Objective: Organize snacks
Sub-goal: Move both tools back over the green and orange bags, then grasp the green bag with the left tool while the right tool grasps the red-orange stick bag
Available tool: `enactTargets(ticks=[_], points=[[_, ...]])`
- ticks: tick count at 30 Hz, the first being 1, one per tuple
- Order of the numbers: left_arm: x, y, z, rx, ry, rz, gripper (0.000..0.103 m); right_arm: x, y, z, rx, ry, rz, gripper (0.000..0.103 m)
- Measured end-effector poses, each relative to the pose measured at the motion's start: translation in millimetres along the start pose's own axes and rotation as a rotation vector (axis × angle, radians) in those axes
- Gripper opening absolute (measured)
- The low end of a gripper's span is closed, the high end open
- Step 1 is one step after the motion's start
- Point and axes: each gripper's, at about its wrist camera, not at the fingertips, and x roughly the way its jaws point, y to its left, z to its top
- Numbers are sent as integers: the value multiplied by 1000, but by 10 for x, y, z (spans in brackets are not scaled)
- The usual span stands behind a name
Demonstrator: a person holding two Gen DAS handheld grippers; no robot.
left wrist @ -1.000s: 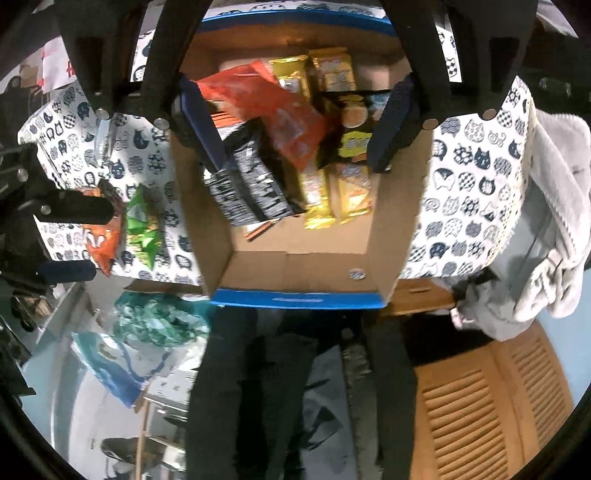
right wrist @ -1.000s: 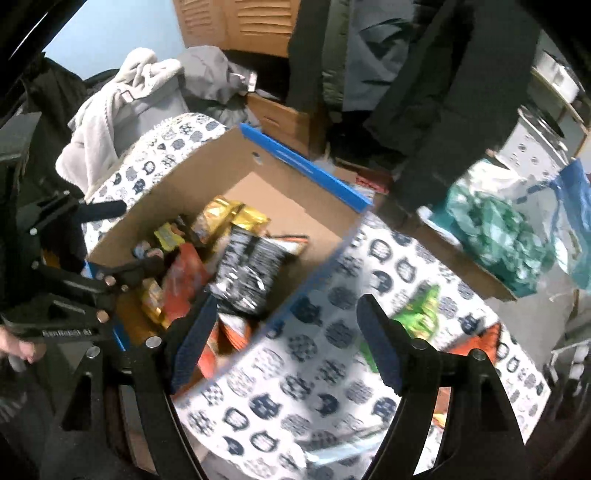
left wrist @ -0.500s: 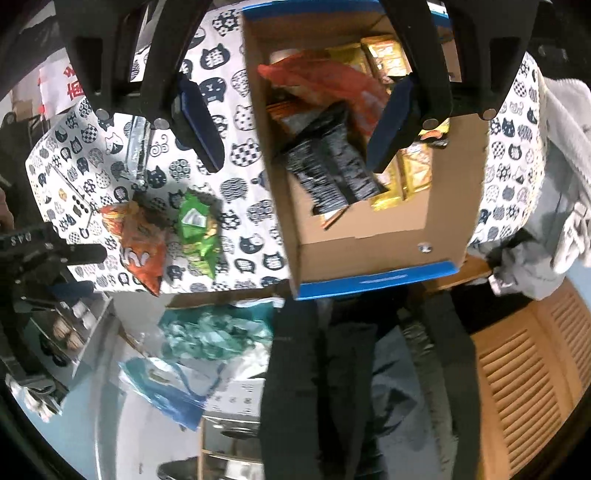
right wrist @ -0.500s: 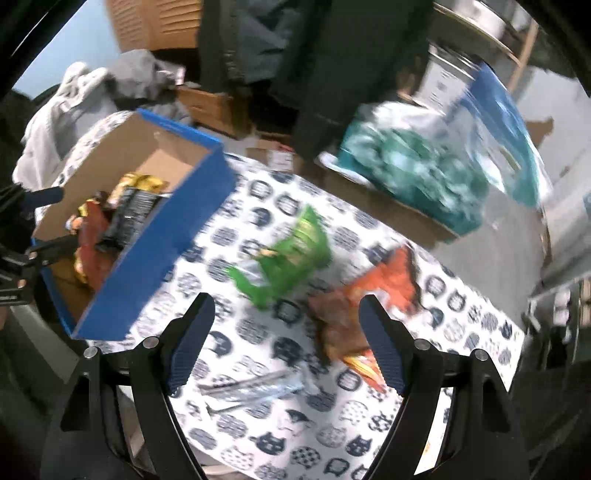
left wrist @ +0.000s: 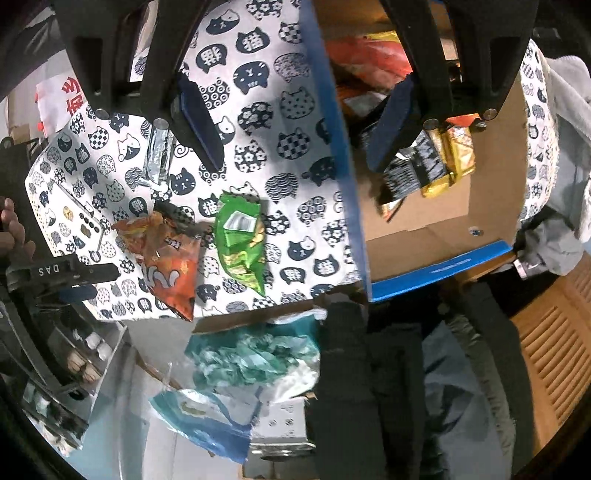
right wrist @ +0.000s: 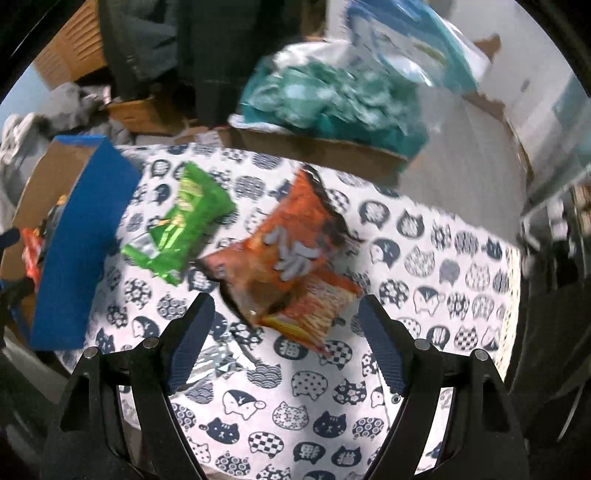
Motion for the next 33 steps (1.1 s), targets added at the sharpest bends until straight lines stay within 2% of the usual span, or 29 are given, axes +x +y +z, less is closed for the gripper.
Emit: enactTargets(ticks=[10, 20, 26, 33], points=[[527, -264, 272, -15, 85, -34, 81, 452, -345, -73, 141, 76, 34, 81], [996, -549, 599, -4, 115, -41, 81, 874, -539, -132, 259, 140, 93, 81], [1289, -609, 706, -4, 155, -21, 81, 1102, -541, -172, 280, 172, 120, 81], [1597, -595, 739, -31, 205, -23, 81, 1234, -500, -187, 228, 177, 79, 81]])
